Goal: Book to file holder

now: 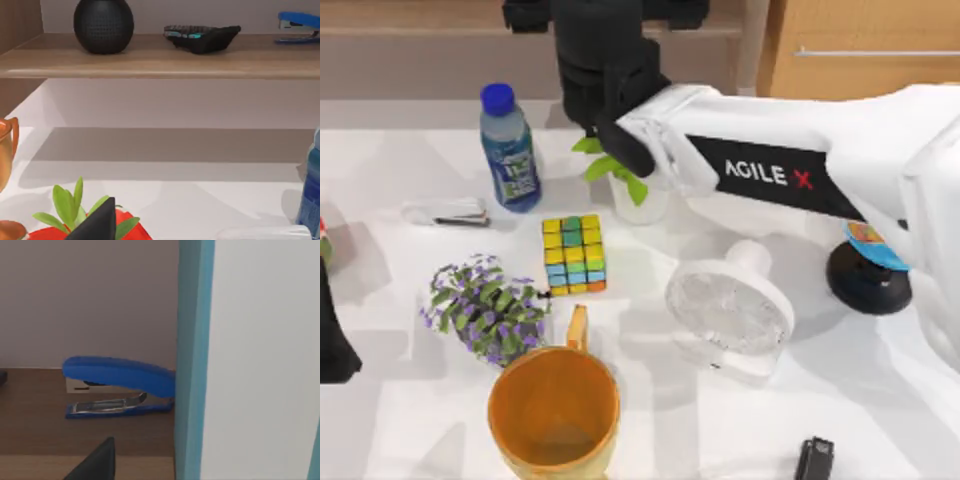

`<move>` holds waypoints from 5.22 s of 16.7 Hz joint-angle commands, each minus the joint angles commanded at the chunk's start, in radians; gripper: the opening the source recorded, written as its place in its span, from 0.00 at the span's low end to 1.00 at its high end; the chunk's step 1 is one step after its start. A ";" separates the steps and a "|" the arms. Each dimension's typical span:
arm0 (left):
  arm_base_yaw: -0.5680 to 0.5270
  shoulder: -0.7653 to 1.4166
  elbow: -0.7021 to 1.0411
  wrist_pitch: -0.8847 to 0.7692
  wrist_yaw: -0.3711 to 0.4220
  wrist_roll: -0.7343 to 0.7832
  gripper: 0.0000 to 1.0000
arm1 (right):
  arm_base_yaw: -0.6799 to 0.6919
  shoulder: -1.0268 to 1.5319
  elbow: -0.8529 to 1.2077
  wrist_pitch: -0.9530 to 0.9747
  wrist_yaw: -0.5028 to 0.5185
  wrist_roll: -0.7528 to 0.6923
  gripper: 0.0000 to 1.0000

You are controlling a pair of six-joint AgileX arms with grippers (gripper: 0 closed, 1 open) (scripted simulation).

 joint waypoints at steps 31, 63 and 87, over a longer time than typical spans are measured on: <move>0.000 0.000 0.000 0.000 0.000 0.000 1.00 | -0.020 0.064 0.119 -0.050 -0.022 -0.001 0.00; 0.000 0.000 0.000 0.000 0.000 0.000 1.00 | -0.120 -1.004 -0.973 -0.198 -0.292 0.608 0.00; 0.000 0.000 0.000 0.000 0.000 0.000 1.00 | -1.265 -0.579 -1.002 0.125 -1.196 1.411 0.00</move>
